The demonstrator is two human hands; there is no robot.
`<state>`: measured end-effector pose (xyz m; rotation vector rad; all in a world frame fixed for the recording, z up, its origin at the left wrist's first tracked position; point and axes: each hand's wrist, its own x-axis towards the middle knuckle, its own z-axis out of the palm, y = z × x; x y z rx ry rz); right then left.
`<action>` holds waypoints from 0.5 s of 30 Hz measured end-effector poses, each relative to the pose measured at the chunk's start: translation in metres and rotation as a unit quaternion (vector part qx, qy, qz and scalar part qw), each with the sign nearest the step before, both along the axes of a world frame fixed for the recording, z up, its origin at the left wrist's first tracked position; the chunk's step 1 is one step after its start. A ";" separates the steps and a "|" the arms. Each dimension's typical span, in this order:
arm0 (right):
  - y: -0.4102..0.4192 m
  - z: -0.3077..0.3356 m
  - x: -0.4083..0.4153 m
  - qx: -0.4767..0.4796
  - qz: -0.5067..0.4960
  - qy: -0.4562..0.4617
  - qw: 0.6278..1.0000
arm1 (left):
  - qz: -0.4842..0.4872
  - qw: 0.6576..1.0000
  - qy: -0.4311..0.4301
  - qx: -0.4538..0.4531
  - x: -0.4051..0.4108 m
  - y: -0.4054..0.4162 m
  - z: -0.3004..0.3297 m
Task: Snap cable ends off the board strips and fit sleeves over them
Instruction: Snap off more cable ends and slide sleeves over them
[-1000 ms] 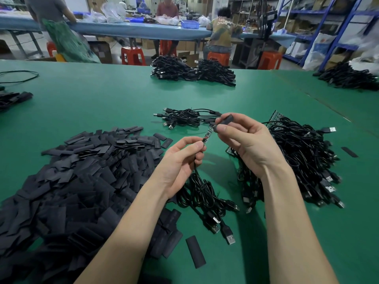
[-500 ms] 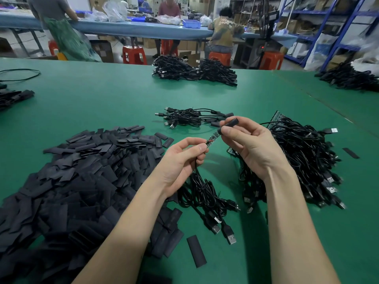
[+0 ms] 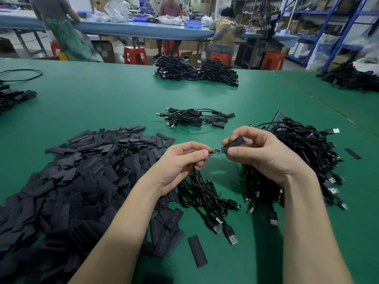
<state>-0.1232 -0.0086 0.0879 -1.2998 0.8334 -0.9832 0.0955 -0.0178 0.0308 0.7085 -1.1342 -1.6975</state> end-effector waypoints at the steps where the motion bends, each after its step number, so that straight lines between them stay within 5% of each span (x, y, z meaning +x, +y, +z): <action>1: 0.001 0.002 -0.003 -0.014 0.000 0.030 0.999 | -0.001 1.000 -0.011 -0.002 0.000 0.000 0.000; 15: -0.007 -0.009 0.012 -0.078 -0.062 0.005 0.995 | 0.049 0.999 0.021 0.004 -0.003 -0.004 -0.005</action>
